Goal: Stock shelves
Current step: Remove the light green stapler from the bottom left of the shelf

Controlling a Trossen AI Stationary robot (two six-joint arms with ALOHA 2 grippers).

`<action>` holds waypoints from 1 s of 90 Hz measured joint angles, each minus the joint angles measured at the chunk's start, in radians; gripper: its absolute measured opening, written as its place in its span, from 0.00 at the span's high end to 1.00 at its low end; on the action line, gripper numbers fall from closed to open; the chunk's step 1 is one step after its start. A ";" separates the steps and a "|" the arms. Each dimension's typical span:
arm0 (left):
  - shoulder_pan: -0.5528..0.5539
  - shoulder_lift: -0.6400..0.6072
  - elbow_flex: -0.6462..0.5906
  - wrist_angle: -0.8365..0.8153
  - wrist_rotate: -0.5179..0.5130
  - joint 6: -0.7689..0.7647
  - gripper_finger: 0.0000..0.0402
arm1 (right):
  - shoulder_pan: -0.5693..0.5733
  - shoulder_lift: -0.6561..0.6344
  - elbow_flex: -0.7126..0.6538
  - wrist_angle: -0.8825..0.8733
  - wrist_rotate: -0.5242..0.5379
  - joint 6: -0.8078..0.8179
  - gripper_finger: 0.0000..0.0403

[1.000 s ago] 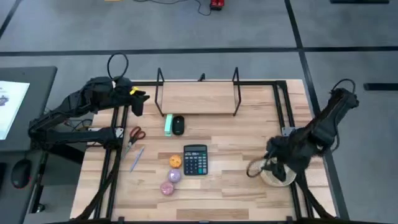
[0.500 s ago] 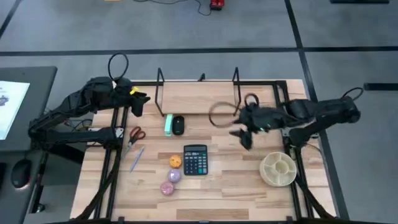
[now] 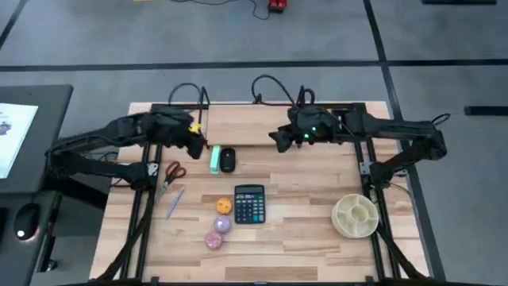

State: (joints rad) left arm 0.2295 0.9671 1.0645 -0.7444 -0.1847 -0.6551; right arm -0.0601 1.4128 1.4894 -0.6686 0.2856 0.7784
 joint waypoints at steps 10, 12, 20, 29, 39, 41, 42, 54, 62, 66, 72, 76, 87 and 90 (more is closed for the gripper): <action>-0.002 0.081 0.000 -0.014 0.062 -0.111 0.68 | 0.010 -0.001 0.000 0.005 -0.002 0.000 0.45; -0.002 0.098 0.000 -0.017 0.070 -0.137 0.68 | 0.012 -0.001 0.000 0.004 -0.001 0.000 0.45; -0.001 0.163 0.000 -0.037 0.099 -0.263 0.68 | 0.014 -0.001 0.000 0.004 -0.001 -0.001 0.45; 0.004 0.233 0.000 -0.083 0.157 -0.384 0.68 | 0.015 -0.001 0.000 0.003 -0.002 -0.002 0.45; -0.006 0.305 0.000 -0.135 0.186 -0.377 0.67 | 0.014 -0.001 0.000 0.003 -0.001 -0.025 0.45; -0.009 0.317 0.000 -0.143 0.188 -0.371 0.66 | 0.014 -0.001 0.000 0.003 0.000 -0.027 0.45; -0.010 0.323 0.000 -0.146 0.190 -0.366 0.66 | 0.014 -0.001 0.000 0.003 0.000 -0.027 0.45; -0.017 0.388 0.000 -0.160 0.214 -0.338 0.57 | 0.014 -0.001 0.000 -0.001 -0.021 -0.030 0.45; -0.017 0.430 0.000 -0.159 0.221 -0.337 0.49 | 0.015 -0.001 0.000 -0.006 -0.038 -0.050 0.45; -0.017 0.452 0.000 -0.158 0.221 -0.338 0.45 | 0.015 -0.001 0.000 -0.006 -0.050 -0.064 0.45; -0.017 0.486 0.000 -0.157 0.214 -0.342 0.40 | 0.015 -0.001 0.000 -0.007 -0.064 -0.078 0.45; -0.017 0.504 -0.001 -0.155 0.205 -0.342 0.39 | 0.015 -0.001 0.000 -0.007 -0.077 -0.079 0.45; -0.017 0.548 -0.001 -0.144 0.154 -0.357 0.38 | 0.020 -0.001 0.000 -0.010 -0.091 -0.080 0.45; -0.017 0.559 -0.001 -0.130 0.142 -0.359 0.38 | 0.021 -0.001 0.000 -0.012 -0.100 -0.082 0.45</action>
State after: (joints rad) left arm 0.2127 1.5263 1.0634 -0.8748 -0.0425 -1.0144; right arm -0.0387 1.4120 1.4895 -0.6805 0.1861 0.6964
